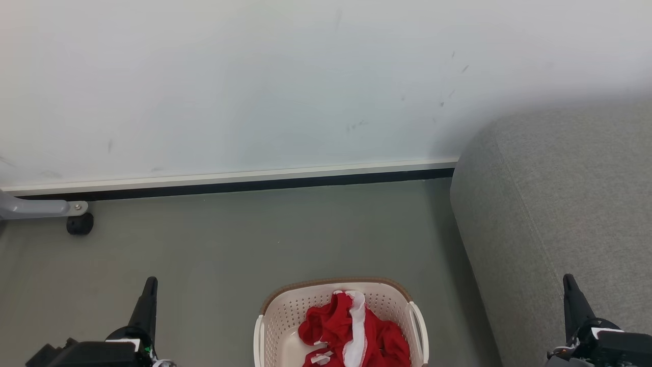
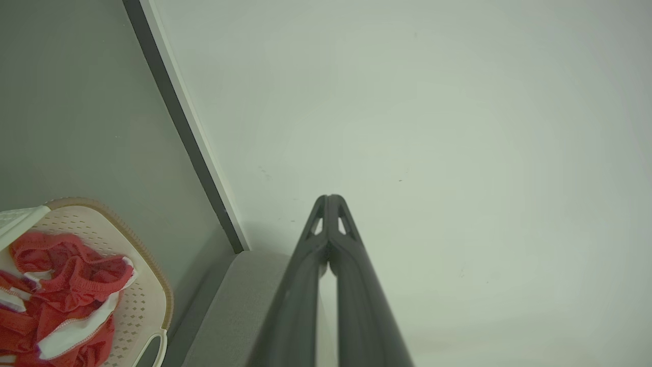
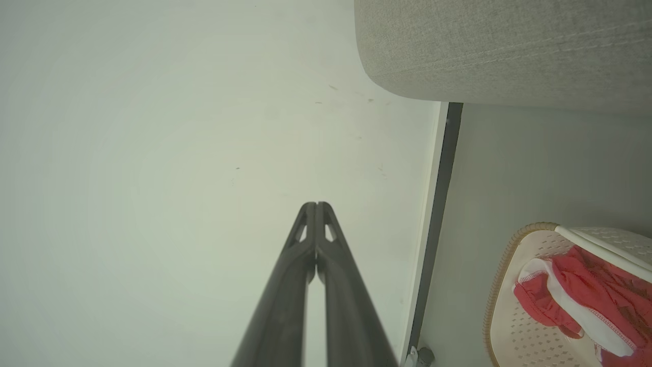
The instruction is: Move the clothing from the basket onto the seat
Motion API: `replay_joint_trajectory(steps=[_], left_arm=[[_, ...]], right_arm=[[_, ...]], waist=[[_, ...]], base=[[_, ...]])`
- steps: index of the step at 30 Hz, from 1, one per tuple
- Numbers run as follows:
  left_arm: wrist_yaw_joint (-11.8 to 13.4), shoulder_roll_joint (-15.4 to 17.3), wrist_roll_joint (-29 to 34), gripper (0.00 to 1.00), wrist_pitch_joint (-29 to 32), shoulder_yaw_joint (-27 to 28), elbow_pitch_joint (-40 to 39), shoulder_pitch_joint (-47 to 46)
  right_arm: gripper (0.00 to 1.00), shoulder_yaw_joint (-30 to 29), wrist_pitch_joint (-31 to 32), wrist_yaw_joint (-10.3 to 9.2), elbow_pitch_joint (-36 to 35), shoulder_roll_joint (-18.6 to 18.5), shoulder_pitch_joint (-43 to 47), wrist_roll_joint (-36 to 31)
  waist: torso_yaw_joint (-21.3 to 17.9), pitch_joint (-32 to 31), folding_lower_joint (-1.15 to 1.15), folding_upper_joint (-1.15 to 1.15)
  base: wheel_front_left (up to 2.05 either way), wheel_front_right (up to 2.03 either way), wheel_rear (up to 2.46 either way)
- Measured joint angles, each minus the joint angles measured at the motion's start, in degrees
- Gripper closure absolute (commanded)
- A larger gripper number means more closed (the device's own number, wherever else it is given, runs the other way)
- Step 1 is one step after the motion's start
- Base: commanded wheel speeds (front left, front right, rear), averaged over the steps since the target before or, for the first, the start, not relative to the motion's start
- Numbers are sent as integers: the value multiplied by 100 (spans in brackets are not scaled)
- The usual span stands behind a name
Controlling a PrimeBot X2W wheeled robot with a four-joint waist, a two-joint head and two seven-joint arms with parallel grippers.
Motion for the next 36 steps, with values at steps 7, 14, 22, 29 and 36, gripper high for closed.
replay_joint_trajectory(steps=[7,14,22,29,36], left_arm=[[0,0,0,100,0,0,0,0],[0,0,0,100,0,0,0,0],[0,0,0,100,0,0,0,0],[9,-74,0,0,0,-32,303,255],[10,-85,22,0,-119,-212,297,365]], right_arm=[[100,0,0,0,0,0,0,0],[100,0,0,0,0,0,0,0],[100,0,0,0,0,0,0,0],[0,31,0,-7,301,85,223,-2],[0,226,-136,-8,327,114,327,-10]], waist=[[0,0,0,0],[0,0,0,0],[0,0,0,0],[0,0,0,0],[5,-24,0,0]], base=[[0,0,0],[0,0,0],[0,0,0],[0,0,0],[0,0,0]])
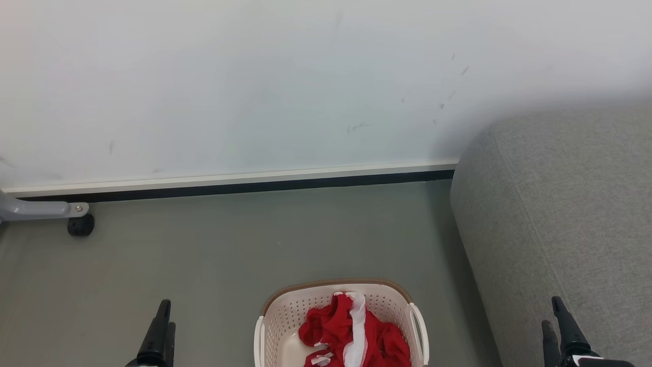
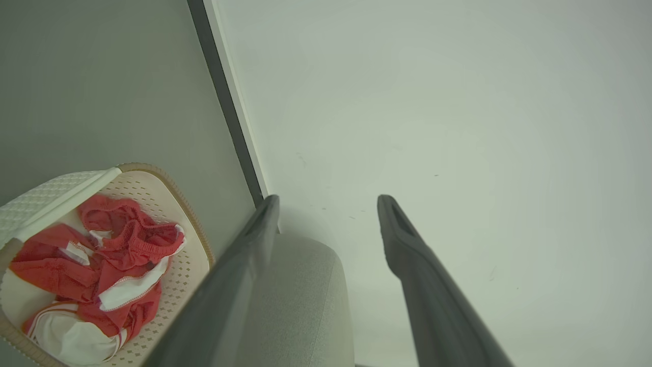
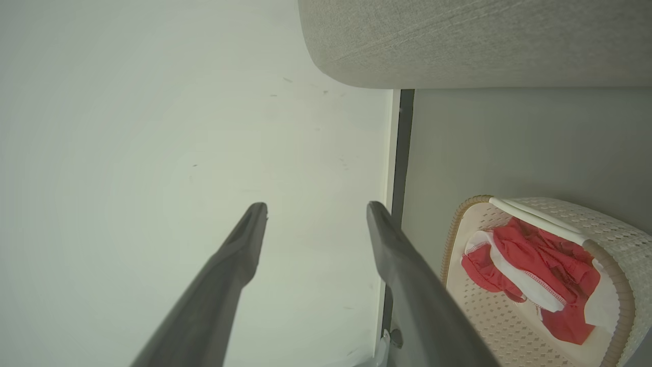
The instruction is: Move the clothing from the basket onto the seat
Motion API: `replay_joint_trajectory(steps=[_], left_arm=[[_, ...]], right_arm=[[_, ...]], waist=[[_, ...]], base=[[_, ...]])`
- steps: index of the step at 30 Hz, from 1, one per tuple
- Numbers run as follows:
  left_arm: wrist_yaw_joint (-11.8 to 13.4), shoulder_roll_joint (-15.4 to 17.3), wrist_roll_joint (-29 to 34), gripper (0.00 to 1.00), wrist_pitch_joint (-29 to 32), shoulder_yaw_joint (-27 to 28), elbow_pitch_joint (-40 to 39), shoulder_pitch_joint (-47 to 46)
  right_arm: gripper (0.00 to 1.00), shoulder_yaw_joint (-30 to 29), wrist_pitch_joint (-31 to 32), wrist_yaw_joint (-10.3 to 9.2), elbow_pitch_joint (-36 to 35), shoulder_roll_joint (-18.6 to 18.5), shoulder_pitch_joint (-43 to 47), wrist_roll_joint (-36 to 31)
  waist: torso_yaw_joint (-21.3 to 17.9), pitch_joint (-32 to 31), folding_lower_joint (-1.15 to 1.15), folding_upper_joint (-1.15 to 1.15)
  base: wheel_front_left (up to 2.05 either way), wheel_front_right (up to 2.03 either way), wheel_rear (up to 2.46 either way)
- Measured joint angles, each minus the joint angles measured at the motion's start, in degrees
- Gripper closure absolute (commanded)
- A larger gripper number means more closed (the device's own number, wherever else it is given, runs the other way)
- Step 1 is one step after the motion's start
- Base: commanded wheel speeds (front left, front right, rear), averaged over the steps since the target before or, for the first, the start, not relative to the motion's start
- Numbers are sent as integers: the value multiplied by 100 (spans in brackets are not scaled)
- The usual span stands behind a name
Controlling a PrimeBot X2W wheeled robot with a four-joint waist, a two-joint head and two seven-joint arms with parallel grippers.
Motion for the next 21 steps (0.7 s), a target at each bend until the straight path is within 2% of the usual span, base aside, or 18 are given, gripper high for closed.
replay_joint_trajectory(steps=[10,15,21], left_arm=[[104,5,330,0,-223,-145,-229,1],[205,7,665,0,-342,-231,-369,2],[344,10,1173,0,-453,-368,-522,1]], right_arm=[[0,146,-207,-147,-172,-2,27,-259],[0,264,-320,-298,-318,-4,29,-697],[0,449,-430,-383,-497,-9,29,-1349]], waist=[[10,-46,0,0],[14,-65,0,0],[21,-85,0,0]], base=[[0,0,0],[0,0,0],[0,0,0]])
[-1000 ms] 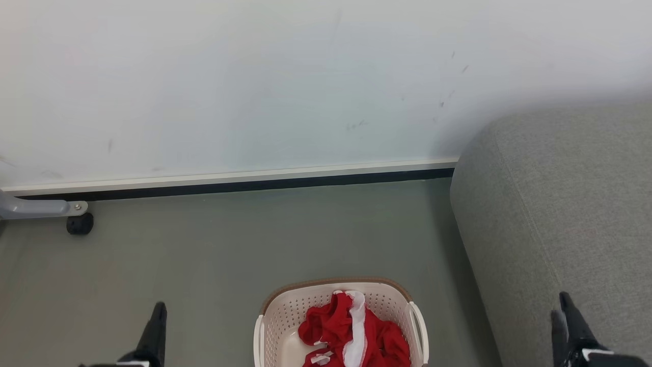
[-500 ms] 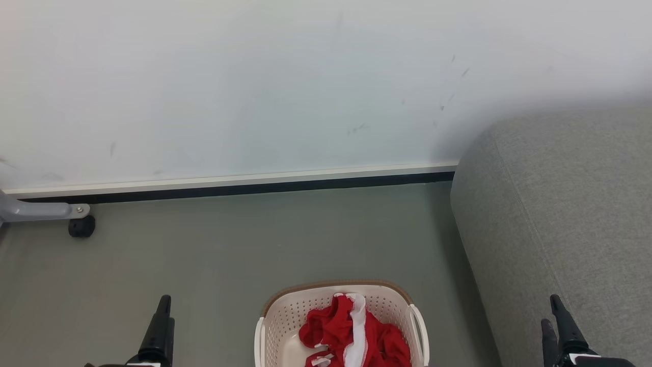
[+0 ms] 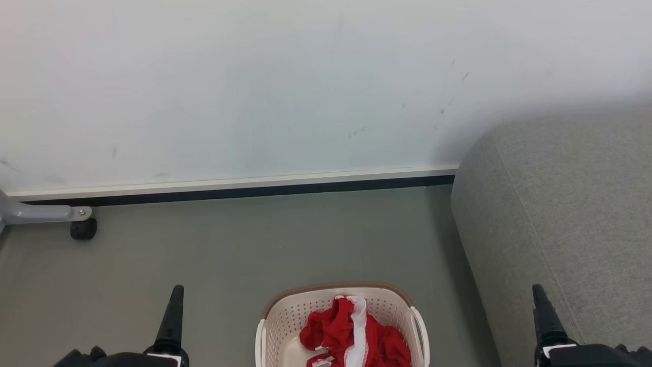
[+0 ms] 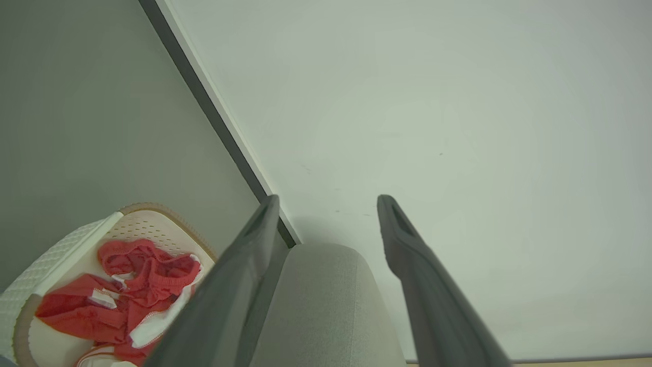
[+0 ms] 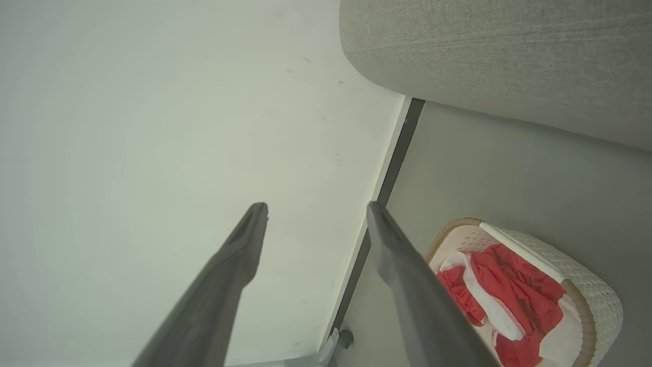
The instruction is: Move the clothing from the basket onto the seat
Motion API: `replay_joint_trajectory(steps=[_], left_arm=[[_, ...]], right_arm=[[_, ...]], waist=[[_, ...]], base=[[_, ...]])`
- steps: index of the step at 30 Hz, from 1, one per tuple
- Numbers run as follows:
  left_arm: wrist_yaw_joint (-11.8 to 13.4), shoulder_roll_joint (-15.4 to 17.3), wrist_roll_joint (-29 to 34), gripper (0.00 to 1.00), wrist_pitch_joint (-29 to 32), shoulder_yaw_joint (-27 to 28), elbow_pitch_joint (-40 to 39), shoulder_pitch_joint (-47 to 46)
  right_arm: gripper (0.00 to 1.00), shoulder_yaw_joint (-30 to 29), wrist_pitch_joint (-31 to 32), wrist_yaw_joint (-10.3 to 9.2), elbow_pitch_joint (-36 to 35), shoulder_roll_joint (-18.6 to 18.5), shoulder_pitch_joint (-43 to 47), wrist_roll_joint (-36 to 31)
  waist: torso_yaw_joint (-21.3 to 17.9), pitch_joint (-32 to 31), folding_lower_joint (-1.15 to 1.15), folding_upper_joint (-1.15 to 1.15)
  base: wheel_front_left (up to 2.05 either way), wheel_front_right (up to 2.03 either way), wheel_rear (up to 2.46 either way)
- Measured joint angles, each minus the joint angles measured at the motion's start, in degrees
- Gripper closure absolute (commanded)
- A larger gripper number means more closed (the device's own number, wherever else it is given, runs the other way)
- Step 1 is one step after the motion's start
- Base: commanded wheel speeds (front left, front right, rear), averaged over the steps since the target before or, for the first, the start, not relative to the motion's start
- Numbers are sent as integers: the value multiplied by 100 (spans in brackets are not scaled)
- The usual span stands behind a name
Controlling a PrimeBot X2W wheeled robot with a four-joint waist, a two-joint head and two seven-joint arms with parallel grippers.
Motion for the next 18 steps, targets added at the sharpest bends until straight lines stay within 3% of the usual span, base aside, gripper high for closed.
replay_joint_trajectory(steps=[18], left_arm=[[293,236,2131,0,-385,-570,-254,-3]], right_arm=[[0,631,-397,-267,-316,-179,1,-1930]], waist=[[37,-60,0,0]], base=[[0,0,0]])
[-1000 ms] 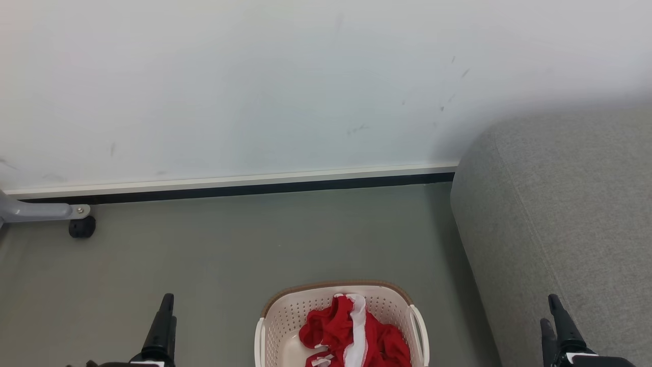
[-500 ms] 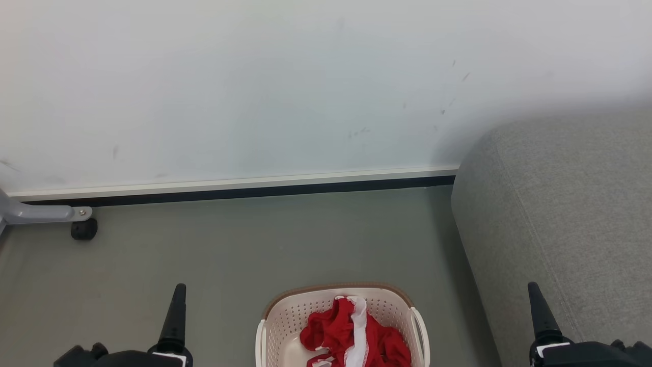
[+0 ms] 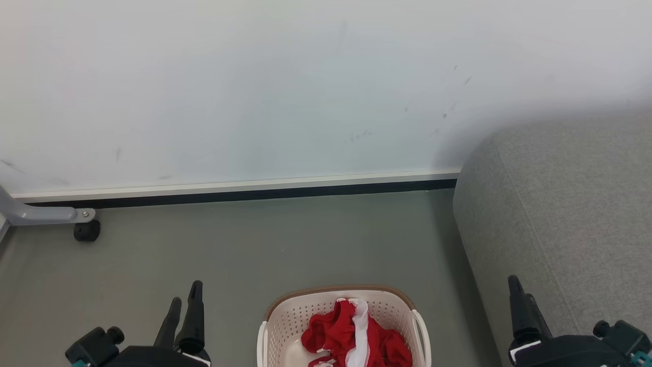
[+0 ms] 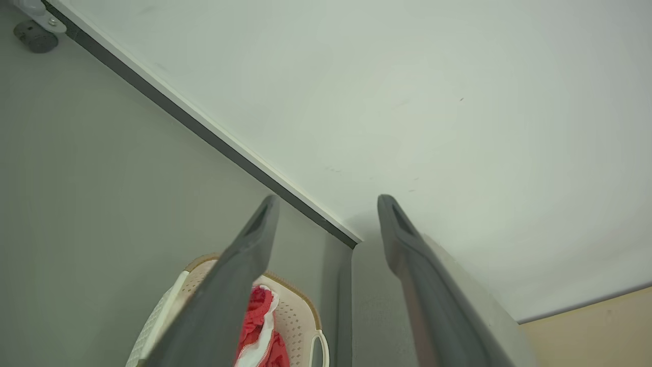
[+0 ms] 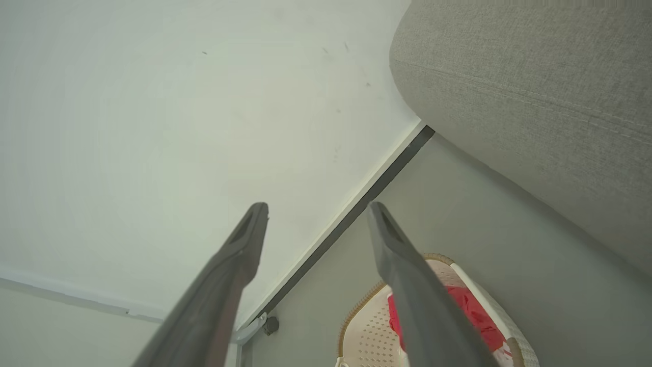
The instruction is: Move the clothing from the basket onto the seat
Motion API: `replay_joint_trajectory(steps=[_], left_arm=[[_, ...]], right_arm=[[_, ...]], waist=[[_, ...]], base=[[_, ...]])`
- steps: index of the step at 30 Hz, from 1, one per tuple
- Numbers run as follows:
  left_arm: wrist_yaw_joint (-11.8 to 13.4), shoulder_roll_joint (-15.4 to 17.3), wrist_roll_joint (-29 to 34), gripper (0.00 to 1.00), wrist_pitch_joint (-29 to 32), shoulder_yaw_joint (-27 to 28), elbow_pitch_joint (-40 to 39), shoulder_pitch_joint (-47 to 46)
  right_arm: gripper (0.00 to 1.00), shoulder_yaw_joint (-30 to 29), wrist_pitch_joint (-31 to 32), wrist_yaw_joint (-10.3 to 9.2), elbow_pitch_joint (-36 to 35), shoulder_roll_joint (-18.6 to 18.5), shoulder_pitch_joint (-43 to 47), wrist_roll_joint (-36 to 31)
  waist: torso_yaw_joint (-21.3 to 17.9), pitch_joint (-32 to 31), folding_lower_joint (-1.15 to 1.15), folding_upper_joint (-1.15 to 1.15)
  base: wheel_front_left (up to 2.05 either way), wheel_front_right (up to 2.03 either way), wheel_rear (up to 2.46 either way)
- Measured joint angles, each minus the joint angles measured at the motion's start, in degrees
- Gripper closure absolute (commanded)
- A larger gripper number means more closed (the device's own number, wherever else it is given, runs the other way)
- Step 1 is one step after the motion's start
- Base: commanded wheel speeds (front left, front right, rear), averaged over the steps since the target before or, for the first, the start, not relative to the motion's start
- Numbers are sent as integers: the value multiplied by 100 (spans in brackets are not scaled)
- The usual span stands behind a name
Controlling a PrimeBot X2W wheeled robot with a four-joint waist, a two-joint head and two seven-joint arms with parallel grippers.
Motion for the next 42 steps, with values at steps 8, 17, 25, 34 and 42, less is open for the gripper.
replay_joint_trajectory(steps=[8,17,25,34,42], left_arm=[[119,138,887,0,-166,-152,-41,15],[265,252,1790,0,-366,-275,-121,166],[371,303,2531,0,-525,-358,-196,253],[475,332,3218,0,-688,-415,-289,330],[578,358,3858,0,-868,-481,-354,444]], right_arm=[[0,301,-157,-105,-25,-89,11,-797],[0,576,-353,-246,-34,-149,119,-1603],[0,749,-515,-357,-92,-175,138,-2257],[0,940,-672,-463,-183,-231,244,-2893],[0,1139,-861,-575,-276,-252,281,-3516]], waist=[[11,-30,0,0],[11,-73,0,0],[10,-122,0,0],[17,-185,0,0],[23,-241,0,0]], base=[[0,0,0],[0,0,0],[0,0,0],[0,0,0],[0,0,0]])
